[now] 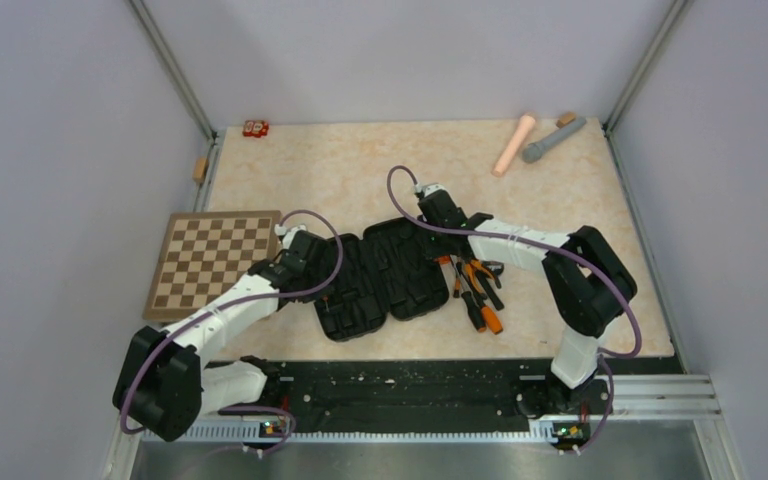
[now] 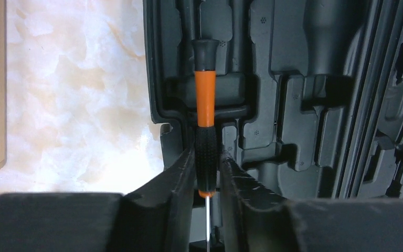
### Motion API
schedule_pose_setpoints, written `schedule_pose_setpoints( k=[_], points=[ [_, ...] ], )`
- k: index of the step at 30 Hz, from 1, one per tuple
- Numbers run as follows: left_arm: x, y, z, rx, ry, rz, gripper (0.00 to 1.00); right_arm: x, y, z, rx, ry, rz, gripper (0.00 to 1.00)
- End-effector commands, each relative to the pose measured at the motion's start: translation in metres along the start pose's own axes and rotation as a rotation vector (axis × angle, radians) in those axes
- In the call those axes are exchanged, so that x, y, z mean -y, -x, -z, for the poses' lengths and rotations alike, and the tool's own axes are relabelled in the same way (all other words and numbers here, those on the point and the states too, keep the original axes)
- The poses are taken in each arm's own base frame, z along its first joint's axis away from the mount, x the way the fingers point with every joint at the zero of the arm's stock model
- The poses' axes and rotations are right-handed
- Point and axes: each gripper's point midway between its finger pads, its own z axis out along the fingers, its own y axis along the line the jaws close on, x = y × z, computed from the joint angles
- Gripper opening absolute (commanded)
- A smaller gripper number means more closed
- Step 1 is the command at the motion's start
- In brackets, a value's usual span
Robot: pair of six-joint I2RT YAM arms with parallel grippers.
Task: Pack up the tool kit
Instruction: Adjust the toolbox at the center of the board.
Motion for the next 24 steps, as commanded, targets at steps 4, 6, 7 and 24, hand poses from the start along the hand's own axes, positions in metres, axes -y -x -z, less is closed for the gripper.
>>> schedule_pose_setpoints(
  k=[4, 6, 7, 24],
  points=[
    [0.002, 0.01, 0.005, 0.063, -0.01, 0.034, 0.34, -0.01, 0.009, 0.009, 0.042, 0.056, -0.028, 0.04],
    [-0.001, 0.014, 0.007, 0.077, 0.003, 0.039, 0.37, -0.011, 0.009, 0.009, 0.041, 0.058, -0.026, 0.04],
    [-0.002, 0.016, 0.008, 0.084, 0.012, 0.04, 0.38, -0.011, 0.009, 0.009, 0.04, 0.06, -0.026, 0.04],
    [0.011, 0.05, -0.011, 0.097, 0.089, -0.02, 0.26, -0.01, 0.011, 0.013, 0.053, 0.058, -0.022, 0.04]
  ],
)
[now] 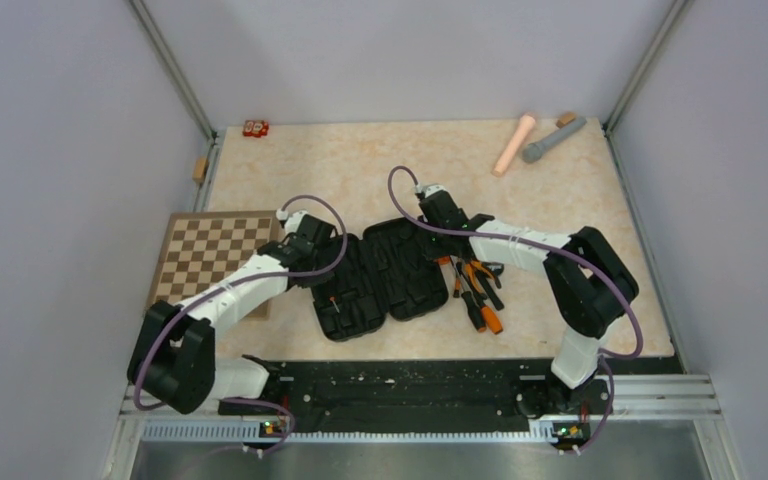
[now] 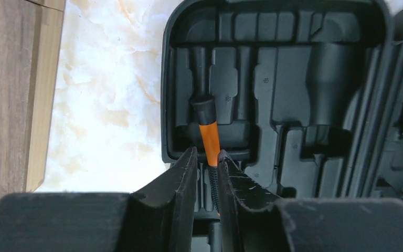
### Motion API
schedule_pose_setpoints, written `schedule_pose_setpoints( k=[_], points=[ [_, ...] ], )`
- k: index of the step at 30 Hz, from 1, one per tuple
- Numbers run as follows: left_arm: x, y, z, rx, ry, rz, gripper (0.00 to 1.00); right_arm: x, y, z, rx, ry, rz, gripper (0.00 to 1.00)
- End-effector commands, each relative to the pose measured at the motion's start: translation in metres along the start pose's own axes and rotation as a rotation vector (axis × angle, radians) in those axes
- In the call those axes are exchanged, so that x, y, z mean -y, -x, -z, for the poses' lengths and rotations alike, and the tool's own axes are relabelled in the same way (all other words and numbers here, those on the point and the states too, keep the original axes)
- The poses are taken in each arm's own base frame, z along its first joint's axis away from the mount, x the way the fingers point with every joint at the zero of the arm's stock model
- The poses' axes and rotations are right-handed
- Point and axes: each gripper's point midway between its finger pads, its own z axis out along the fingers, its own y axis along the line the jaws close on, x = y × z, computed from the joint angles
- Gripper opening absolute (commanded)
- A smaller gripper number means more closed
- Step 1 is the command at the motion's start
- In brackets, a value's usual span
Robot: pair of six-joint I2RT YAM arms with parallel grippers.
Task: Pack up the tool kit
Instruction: Adjust the toolbox at the center of the board.
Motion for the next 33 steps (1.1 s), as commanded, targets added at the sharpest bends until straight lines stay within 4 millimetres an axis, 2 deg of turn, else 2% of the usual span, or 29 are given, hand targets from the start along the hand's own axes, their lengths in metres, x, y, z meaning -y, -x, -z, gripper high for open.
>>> schedule_pose_setpoints(
  k=[1, 17, 20, 25, 27, 33],
  points=[
    [0.011, 0.013, -0.006, 0.017, -0.007, -0.007, 0.26, -0.007, 0.013, 0.012, 0.047, 0.042, -0.018, 0.04],
    [0.0, 0.014, -0.025, 0.005, 0.061, -0.037, 0.24, -0.008, 0.014, 0.013, 0.053, 0.052, -0.02, 0.04],
    [0.0, 0.019, -0.024, 0.01, 0.063, -0.044, 0.17, -0.007, 0.014, 0.013, 0.054, 0.052, -0.02, 0.04],
    [-0.007, 0.035, -0.019, 0.041, 0.074, -0.082, 0.0, -0.006, 0.014, 0.013, 0.055, 0.049, -0.018, 0.04],
    [-0.009, 0.042, -0.019, 0.046, 0.075, -0.101, 0.0, -0.006, 0.014, 0.012, 0.056, 0.052, -0.017, 0.03],
    [0.0, 0.054, -0.023, 0.068, 0.027, -0.141, 0.0, -0.008, 0.013, 0.012, 0.055, 0.063, -0.017, 0.03]
  ],
)
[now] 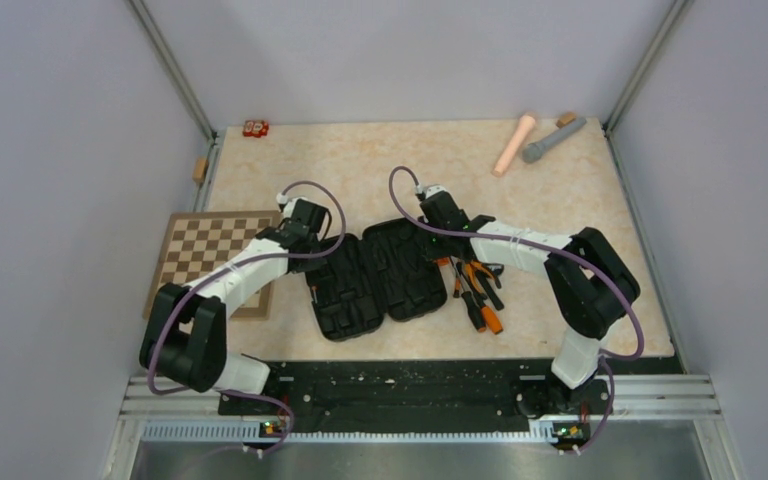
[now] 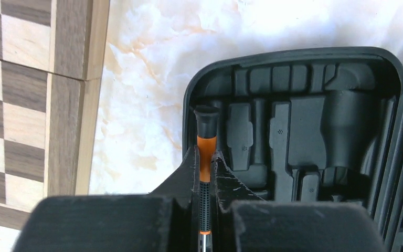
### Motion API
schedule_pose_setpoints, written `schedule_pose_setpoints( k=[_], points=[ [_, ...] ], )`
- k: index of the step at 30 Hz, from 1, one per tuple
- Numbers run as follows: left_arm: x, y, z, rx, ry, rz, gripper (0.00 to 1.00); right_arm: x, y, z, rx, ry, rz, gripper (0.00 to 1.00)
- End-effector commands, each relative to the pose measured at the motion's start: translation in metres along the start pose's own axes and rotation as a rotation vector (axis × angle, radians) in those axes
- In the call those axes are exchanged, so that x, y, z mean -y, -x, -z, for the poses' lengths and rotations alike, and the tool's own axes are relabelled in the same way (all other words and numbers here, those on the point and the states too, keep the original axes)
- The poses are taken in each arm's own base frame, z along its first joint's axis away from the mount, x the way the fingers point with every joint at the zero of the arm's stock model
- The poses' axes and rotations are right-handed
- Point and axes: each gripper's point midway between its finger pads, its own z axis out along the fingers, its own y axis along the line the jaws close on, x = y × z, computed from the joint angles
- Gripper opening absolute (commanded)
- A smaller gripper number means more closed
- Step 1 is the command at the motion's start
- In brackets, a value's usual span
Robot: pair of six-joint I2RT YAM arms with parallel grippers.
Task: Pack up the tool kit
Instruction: Adjust the toolbox at the center of the board.
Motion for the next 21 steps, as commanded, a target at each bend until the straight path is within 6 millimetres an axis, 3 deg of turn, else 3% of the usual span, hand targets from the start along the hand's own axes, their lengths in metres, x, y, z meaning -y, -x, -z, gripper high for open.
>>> schedule_pose_setpoints(
  k=[1, 9, 14, 18, 21],
  points=[
    [0.012, 0.026, -0.001, 0.059, -0.038, -0.035, 0.0, -0.006, 0.014, 0.01, 0.05, 0.046, -0.009, 0.03],
    [0.02, 0.012, -0.008, -0.002, -0.064, 0.009, 0.01, -0.005, 0.013, 0.01, 0.048, 0.043, -0.005, 0.03],
    [0.017, 0.006, -0.01, -0.021, -0.05, 0.026, 0.08, -0.007, 0.013, 0.01, 0.049, 0.051, -0.006, 0.03],
    [0.017, 0.004, -0.009, -0.022, -0.048, 0.041, 0.16, -0.007, 0.013, 0.009, 0.048, 0.053, -0.005, 0.03],
    [0.012, 0.01, -0.008, 0.003, -0.027, 0.037, 0.15, -0.008, 0.013, 0.01, 0.048, 0.056, -0.006, 0.03]
  ],
)
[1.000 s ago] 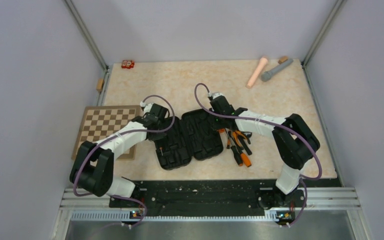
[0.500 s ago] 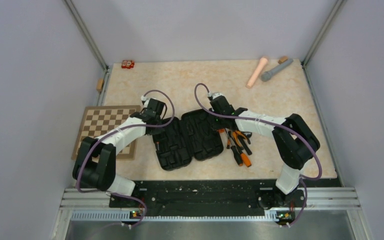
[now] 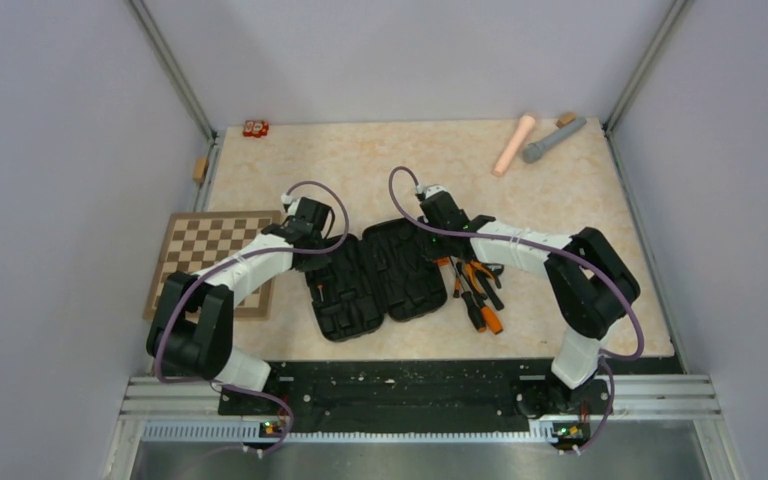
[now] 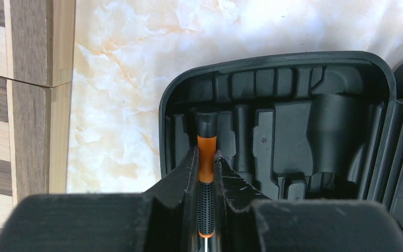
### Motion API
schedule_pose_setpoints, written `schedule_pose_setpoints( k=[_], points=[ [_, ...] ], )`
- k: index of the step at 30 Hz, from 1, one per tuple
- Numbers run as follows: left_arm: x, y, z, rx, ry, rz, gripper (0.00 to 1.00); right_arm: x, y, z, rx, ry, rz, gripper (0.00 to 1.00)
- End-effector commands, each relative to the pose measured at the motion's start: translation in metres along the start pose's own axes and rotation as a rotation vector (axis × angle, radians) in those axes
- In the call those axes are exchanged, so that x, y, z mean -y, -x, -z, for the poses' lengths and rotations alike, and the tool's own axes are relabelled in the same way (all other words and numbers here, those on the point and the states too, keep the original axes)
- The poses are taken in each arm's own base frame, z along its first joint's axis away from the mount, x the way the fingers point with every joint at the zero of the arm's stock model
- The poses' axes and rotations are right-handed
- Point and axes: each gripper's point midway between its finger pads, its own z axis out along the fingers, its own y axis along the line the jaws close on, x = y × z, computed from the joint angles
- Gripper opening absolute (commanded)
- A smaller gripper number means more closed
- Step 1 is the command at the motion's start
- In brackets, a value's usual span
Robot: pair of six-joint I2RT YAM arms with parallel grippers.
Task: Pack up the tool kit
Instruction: Adjust the toolbox at the center of the board.
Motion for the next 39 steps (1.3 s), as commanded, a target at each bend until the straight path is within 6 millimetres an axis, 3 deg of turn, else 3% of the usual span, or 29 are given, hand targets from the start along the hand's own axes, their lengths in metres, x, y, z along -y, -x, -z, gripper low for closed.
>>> schedule_pose_setpoints(
  k=[1, 9, 23, 32, 36, 39],
  points=[
    [-0.002, 0.015, 0.004, 0.054, 0.018, 0.023, 0.14, -0.008, 0.013, 0.01, 0.05, 0.054, -0.011, 0.03],
    [-0.003, 0.031, 0.003, 0.106, 0.04, 0.018, 0.14, -0.008, 0.012, 0.01, 0.047, 0.057, -0.011, 0.03],
    [0.001, 0.026, -0.003, 0.101, 0.021, 0.065, 0.26, -0.01, 0.012, 0.009, 0.046, 0.069, -0.009, 0.03],
    [-0.002, 0.025, 0.001, 0.095, 0.028, 0.064, 0.27, -0.01, 0.014, 0.01, 0.05, 0.071, -0.011, 0.03],
    [-0.003, 0.025, 0.01, 0.095, 0.019, 0.072, 0.23, -0.011, 0.014, 0.01, 0.049, 0.073, -0.01, 0.03],
    [-0.002, 0.024, 0.015, 0.09, 0.002, 0.075, 0.15, -0.011, 0.015, 0.01, 0.049, 0.072, -0.01, 0.03]
  ],
)
